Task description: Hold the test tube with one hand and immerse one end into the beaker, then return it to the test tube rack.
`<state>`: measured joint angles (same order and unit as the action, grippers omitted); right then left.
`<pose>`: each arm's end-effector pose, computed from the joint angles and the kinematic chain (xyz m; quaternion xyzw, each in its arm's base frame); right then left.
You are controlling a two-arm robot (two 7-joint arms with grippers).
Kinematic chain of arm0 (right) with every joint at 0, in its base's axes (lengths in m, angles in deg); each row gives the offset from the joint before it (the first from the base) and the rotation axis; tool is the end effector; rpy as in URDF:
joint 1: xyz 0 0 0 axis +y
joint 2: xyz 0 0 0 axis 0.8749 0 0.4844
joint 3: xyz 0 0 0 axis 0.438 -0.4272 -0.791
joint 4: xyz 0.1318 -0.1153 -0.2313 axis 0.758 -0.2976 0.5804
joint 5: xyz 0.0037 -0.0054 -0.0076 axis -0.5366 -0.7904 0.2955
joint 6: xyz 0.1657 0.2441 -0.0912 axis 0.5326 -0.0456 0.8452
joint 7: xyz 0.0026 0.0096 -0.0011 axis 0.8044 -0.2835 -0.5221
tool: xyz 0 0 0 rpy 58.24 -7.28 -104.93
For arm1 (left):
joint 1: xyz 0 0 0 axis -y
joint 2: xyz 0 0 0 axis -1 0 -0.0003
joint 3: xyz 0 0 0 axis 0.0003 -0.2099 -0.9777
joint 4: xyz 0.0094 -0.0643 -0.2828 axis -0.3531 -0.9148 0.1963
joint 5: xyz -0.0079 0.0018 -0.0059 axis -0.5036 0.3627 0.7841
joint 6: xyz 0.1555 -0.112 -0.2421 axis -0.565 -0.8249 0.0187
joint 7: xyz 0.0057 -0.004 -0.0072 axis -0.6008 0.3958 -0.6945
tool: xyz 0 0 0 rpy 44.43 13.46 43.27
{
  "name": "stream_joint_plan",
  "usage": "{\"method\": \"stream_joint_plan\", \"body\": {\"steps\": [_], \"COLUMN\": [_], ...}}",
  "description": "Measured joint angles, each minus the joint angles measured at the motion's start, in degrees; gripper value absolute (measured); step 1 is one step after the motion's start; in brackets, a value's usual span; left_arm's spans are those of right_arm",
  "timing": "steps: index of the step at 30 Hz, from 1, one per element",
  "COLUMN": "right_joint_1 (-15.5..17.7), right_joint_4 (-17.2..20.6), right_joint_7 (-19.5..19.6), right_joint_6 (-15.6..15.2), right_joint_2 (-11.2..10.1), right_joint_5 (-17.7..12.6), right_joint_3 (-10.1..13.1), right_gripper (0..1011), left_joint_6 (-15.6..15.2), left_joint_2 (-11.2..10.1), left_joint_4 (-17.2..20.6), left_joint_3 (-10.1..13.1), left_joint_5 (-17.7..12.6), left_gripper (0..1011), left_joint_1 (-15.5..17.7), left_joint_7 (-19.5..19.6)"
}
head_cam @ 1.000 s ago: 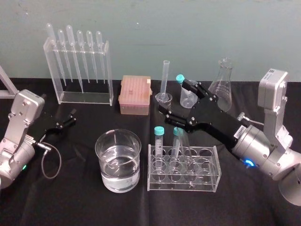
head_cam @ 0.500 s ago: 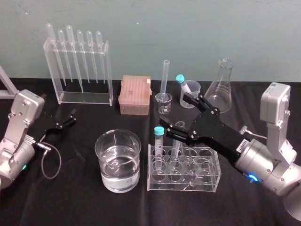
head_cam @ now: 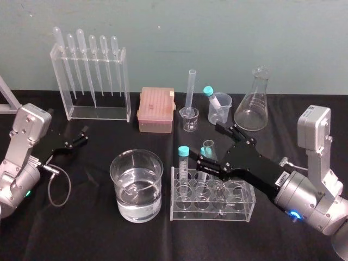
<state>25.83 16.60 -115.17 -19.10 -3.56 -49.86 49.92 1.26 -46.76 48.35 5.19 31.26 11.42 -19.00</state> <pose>0.3196 -0.0186 -0.2571 0.0003 -0.0380 -0.3530 0.9349 0.3581 0.0827 -0.3022 0.1415 -0.1325 0.5799 0.7913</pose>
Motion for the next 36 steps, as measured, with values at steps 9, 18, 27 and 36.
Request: {"method": "stream_joint_plan", "body": {"steps": [9,18,27,36], "right_joint_1": [-0.3,-0.7,-1.0,-1.1], "right_joint_4": [-1.1,-1.7,-2.0,-2.0], "right_joint_7": [-0.3,-0.2,-0.3,-0.3], "right_joint_6": [-1.0,-1.9,-2.2,-2.2], "right_joint_2": [0.1,0.3,0.2,0.2], "right_joint_5": [0.3,0.7,1.2,1.2], "right_joint_3": [-0.5,-0.9,-1.1,-1.1], "right_gripper": [1004,1004,1004,1004], "left_joint_6": [0.0,0.0,0.0,0.0], "left_joint_2": [0.0,0.0,0.0,0.0], "left_joint_4": [0.0,0.0,0.0,0.0], "left_joint_3": [0.0,0.0,0.0,0.0], "left_joint_5": [0.0,0.0,0.0,0.0], "left_gripper": [1000,1000,1000,1000], "left_joint_1": [0.0,0.0,0.0,0.0], "left_joint_7": [0.0,0.0,0.0,0.0]}}
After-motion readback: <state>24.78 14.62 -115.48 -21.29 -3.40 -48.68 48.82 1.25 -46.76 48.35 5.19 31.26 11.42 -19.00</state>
